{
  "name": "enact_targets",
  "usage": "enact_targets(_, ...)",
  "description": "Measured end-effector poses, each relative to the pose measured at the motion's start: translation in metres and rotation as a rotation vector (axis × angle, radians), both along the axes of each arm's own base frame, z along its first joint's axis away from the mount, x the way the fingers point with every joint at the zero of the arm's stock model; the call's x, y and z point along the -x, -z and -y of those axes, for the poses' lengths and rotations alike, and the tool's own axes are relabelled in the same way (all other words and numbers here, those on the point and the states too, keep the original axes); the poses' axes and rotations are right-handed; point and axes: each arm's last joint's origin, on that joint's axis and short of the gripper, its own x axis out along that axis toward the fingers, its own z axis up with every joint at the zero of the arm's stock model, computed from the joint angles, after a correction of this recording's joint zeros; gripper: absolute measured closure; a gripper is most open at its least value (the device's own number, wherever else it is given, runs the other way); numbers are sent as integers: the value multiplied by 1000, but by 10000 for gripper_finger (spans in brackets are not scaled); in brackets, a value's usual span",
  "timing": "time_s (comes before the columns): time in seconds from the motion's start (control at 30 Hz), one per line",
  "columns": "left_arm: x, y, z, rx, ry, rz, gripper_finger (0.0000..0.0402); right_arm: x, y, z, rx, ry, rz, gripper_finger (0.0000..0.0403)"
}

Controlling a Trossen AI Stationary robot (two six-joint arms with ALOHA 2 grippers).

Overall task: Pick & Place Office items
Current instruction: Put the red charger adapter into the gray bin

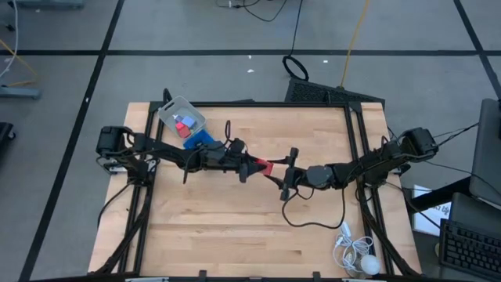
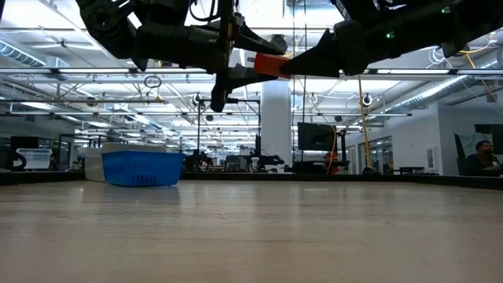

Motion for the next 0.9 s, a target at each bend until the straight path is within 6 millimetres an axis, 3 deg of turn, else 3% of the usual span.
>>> enact_targets(0.5,0,1,-2,-109,-6,-6,243,0,1,0,2,5,-8,185)
enact_targets(0.9,2,-7,-5,-233,68,38,253,1,-2,-1,-82,7,32,158)
